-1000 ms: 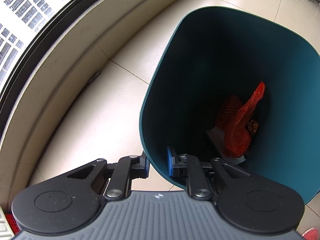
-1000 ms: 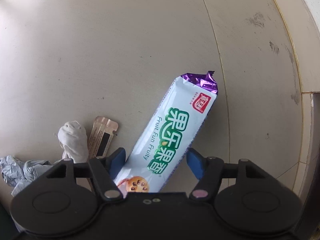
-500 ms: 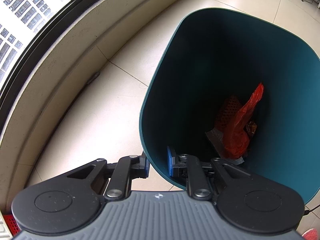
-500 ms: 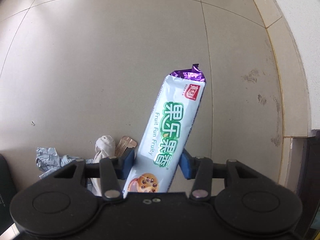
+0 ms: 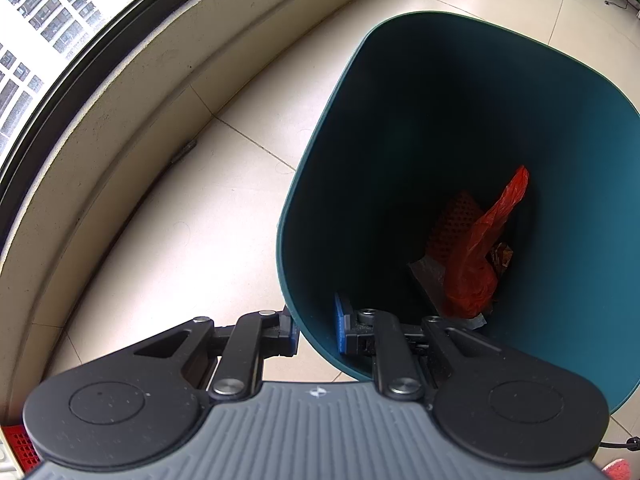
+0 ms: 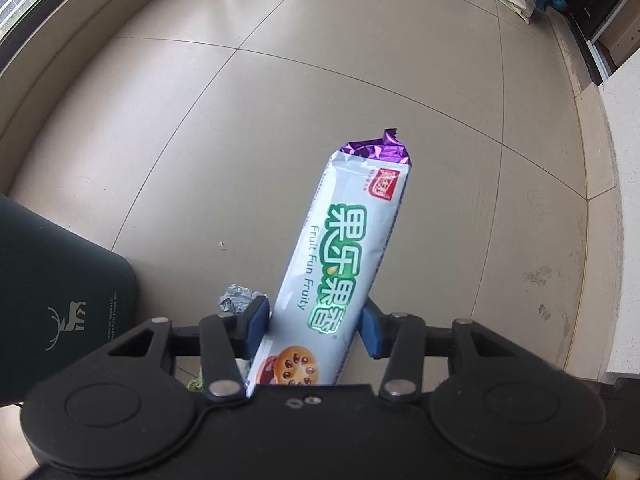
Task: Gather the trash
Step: 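Carry the biscuit pack into the bin and open the right gripper, then move the right gripper to the pile and grasp the white tissue, then carry the white tissue into the bin and open the right gripper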
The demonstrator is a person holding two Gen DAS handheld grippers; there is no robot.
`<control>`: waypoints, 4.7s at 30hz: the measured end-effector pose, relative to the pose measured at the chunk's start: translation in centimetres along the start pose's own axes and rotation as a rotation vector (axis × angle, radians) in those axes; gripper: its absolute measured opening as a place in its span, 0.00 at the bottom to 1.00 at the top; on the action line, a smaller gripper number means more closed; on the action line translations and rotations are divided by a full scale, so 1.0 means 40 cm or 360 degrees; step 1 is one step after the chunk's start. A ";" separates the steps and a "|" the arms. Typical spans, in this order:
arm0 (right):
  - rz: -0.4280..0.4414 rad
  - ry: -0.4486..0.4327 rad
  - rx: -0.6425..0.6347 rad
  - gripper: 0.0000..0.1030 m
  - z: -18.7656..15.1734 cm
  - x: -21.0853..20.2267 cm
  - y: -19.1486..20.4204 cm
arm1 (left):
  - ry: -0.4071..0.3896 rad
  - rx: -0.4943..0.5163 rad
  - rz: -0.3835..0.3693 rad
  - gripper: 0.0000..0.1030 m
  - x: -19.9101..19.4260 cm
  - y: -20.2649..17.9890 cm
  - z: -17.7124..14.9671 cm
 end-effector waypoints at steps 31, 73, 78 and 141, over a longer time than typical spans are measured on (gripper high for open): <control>0.0417 -0.0101 -0.1224 0.45 -0.018 -0.019 0.804 | -0.0020 -0.0043 -0.0104 0.16 -0.026 0.013 0.002; 0.0588 -0.0054 -0.0921 0.66 0.018 -0.119 0.650 | -0.0032 -0.0026 -0.0088 0.16 -0.057 -0.090 0.017; 0.0578 -0.0116 -0.0771 0.74 0.030 -0.144 0.507 | -0.0029 -0.0027 -0.0086 0.16 -0.051 -0.078 0.014; 0.0020 0.0292 0.0323 0.09 0.050 0.408 -0.109 | 0.0017 -0.0031 -0.0023 0.16 0.016 -0.013 -0.010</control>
Point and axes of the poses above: each gripper's, at about its wrist camera, not at the fingertips, and x roughly the way its jaws point, y to its left, z to its top, the point moved 4 cm from there along x, roughly the way its jaws point, and after that the axes turned 5 degrees about y, right-handed, at the moved point
